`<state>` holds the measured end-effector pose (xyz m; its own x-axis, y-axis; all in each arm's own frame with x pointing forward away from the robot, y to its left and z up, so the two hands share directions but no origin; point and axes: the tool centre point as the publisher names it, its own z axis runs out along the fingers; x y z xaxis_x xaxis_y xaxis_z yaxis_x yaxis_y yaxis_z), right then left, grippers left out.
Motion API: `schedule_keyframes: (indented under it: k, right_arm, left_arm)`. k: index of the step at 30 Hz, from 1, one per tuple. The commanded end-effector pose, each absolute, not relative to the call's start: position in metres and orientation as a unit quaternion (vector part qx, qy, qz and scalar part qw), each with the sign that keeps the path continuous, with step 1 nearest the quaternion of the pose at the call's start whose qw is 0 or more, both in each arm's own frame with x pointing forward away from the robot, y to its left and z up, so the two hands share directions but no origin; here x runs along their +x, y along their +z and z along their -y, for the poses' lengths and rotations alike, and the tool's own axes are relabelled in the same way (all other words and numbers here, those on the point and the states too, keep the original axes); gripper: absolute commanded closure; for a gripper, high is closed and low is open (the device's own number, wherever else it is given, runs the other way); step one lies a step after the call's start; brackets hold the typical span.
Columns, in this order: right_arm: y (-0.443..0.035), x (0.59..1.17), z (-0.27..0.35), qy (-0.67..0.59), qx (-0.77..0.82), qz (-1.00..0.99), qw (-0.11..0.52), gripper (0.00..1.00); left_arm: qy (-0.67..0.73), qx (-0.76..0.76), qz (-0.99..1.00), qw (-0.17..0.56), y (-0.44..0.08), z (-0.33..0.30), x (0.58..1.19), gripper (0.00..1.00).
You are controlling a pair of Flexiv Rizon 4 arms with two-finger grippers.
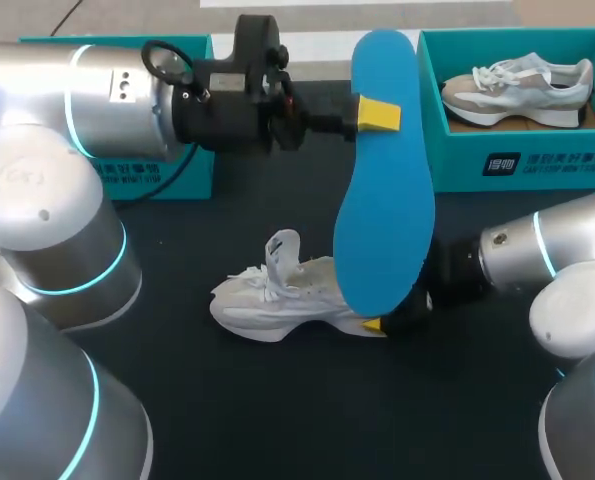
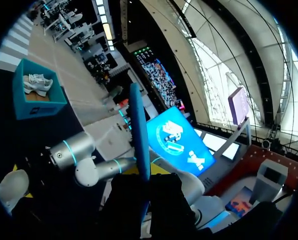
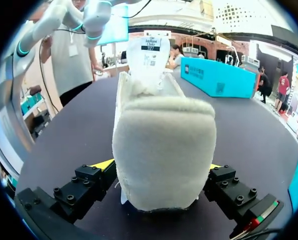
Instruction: Take the shoe out of the shoebox, open the shoe tongue, remove and reinsert the insole, then place the shoe into the shoebox
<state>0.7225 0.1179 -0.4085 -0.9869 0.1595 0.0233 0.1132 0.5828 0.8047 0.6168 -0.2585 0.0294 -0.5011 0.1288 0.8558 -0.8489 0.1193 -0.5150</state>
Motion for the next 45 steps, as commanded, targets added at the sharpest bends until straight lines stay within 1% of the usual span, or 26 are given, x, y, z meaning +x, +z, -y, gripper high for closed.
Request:
schedule_keyframes:
  k: [1, 10, 15, 28, 30, 34, 38, 45]
  right_arm:
    - [-0.385, 0.718, -0.111, 0.371, 0.088, -0.925, 0.015, 0.0]
    - [-0.361, 0.712, -0.104, 0.293, 0.113, -0.949, 0.02, 0.0]
    - [-0.352, 0.709, -0.106, 0.243, 0.144, -0.959, 0.008, 0.0]
    - [-0.352, 0.709, -0.106, 0.243, 0.144, -0.959, 0.008, 0.0]
    - [-0.345, 0.707, -0.104, 0.239, 0.147, -0.959, 0.026, 0.0]
    - [-0.326, 0.703, -0.099, 0.178, 0.166, -0.969, 0.031, 0.0]
    - [-0.314, 0.699, -0.102, 0.123, 0.172, -0.977, 0.015, 0.0]
    - [-0.309, 0.696, -0.103, 0.093, 0.174, -0.98, 0.011, 0.0]
  left_arm:
    - [0.598, 0.288, 0.627, 0.408, 0.029, 0.26, 0.616, 1.0]
    - [0.598, 0.288, 0.627, 0.408, 0.029, 0.26, 0.616, 1.0]
    - [0.598, 0.288, 0.627, 0.408, 0.029, 0.26, 0.616, 1.0]
    - [0.598, 0.288, 0.627, 0.408, 0.029, 0.26, 0.616, 1.0]
    - [0.598, 0.288, 0.627, 0.408, 0.029, 0.26, 0.616, 1.0]
    - [0.598, 0.288, 0.627, 0.408, 0.029, 0.26, 0.616, 1.0]
    - [0.598, 0.288, 0.627, 0.408, 0.029, 0.26, 0.616, 1.0]
    - [0.598, 0.288, 0.627, 0.408, 0.029, 0.26, 0.616, 1.0]
